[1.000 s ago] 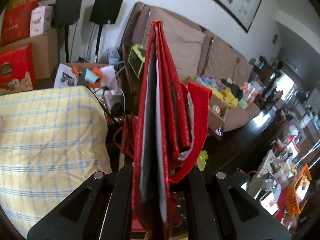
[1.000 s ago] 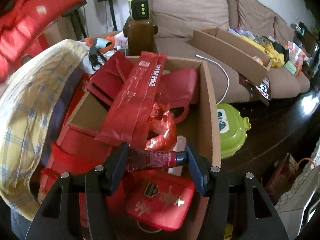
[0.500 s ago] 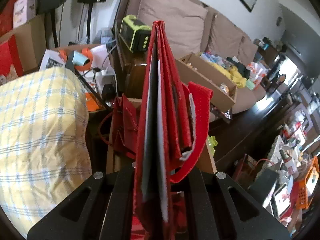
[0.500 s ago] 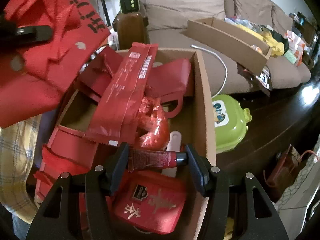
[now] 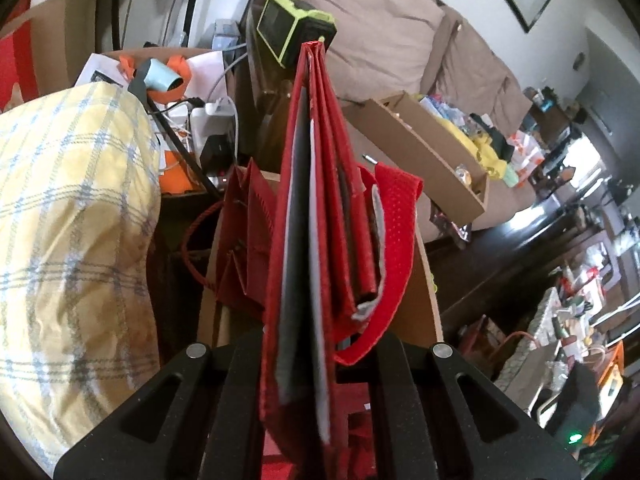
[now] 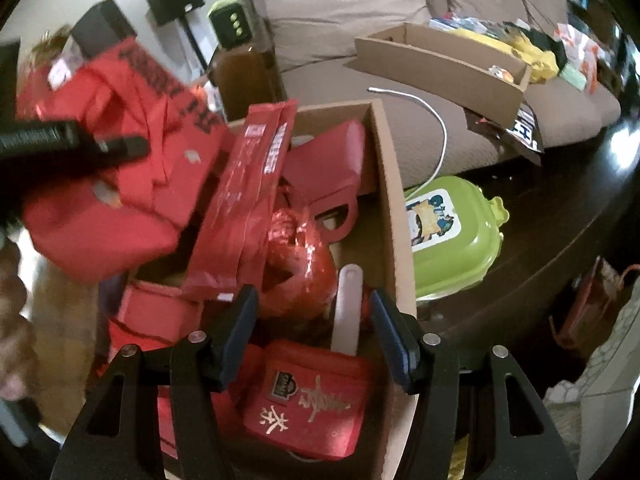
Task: Organize objects
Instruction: 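Lower the red tote bag into the box with the left gripper while right lowers the tube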
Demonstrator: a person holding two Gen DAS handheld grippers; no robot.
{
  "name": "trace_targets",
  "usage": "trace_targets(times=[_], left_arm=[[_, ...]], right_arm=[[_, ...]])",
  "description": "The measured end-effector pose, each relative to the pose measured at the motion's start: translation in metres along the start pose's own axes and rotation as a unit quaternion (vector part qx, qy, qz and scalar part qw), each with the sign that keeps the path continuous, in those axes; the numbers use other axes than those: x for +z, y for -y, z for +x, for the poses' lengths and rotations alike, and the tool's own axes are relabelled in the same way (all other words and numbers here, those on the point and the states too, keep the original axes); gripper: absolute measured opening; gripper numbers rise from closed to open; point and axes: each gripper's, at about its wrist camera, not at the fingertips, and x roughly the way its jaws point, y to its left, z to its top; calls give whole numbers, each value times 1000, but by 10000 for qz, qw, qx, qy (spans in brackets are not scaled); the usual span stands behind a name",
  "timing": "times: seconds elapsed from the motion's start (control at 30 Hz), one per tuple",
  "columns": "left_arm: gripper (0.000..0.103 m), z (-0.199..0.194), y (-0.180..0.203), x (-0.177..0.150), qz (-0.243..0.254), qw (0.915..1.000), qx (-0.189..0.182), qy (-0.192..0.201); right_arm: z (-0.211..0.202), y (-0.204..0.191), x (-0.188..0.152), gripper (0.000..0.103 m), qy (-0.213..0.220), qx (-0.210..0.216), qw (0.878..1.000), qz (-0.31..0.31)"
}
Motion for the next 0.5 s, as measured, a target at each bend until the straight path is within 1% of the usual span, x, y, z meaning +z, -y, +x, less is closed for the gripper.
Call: trace_targets(times=[0.07,0.17,0.2,0.3,0.43,0.5], left_arm=[[7,6,-1,0,47,10000,71,-42],[6,9,-2,-1,153,9991,393,46],[7,10,-3,-1,137,9989,434,54],[7,17,-12,3,-50,9994,315,-156],[7,35,-15,3,-156,9985,284,-441],[7,48,-17,1,-331,9974,156,-625]], right_arm=[[-5,0,2,61,63,7,10000,48],[-10,-1,3,61,117,-26,9999,30],[-11,-1,4,61,124,-55,9999,13],[-11,-2,4,62,94,-119,9999,-7],[-12,-5,3,62,90,-79,9999,-13],[-11,-5,3,61,85,-89,9999,-38]])
